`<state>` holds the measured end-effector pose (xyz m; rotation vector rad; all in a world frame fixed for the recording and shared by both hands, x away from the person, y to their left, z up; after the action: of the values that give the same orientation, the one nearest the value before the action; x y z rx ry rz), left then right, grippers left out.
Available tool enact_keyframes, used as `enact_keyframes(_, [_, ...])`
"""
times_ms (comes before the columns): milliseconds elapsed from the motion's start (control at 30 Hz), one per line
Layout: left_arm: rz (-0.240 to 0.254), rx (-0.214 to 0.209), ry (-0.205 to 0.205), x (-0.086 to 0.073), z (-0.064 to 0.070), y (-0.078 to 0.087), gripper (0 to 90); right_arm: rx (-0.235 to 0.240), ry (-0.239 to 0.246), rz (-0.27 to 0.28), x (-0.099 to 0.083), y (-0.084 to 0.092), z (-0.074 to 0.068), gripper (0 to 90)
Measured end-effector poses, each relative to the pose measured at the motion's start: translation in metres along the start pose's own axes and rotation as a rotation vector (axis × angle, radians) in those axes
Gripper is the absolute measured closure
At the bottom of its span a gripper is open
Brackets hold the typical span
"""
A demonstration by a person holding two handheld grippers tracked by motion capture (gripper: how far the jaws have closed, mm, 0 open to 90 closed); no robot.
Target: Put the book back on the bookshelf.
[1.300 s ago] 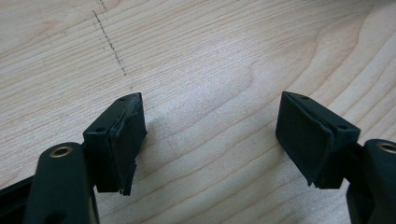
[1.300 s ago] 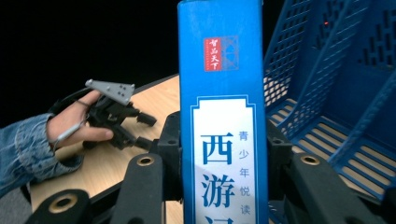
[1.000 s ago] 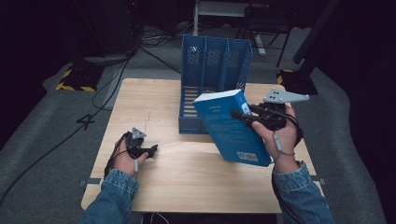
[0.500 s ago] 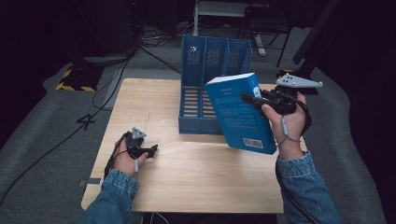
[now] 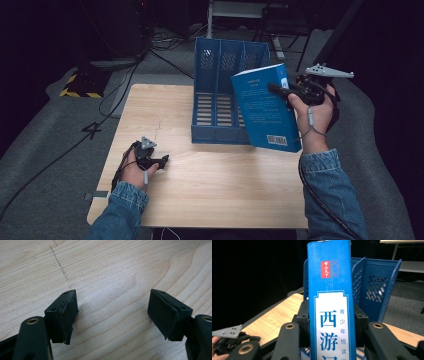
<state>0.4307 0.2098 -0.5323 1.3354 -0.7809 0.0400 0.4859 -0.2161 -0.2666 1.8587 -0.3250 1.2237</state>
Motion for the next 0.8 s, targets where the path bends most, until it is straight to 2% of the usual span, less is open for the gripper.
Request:
enact_keyframes(367, [-0.003, -0.002, -0.001, 0.0, 0.0, 0.0, 24.9, 0.001, -0.073, 0.0, 0.015, -0.004, 0.023, 61.8])
enact_keyframes(633, [-0.003, -0.002, -0.001, 0.0, 0.0, 0.0, 24.8, -0.021, -0.093, 0.011, 0.03, -0.005, 0.029, 61.8])
enact_keyframes(800, [-0.003, -0.002, -0.001, 0.0, 0.0, 0.0, 24.9, -0.046, -0.094, 0.038, 0.037, -0.008, 0.035, 61.8])
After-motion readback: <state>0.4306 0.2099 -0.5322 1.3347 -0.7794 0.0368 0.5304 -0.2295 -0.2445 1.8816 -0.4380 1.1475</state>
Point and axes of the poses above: each handheld gripper's, and its own axes: y roughly backward along the jaws, x roughly out of its top, z roughly to its right, the point moved 4 cm from there along -y, roughly forward along the jaws, and after that the axes turned 13 degrees about -z, right-handed, at the moved point
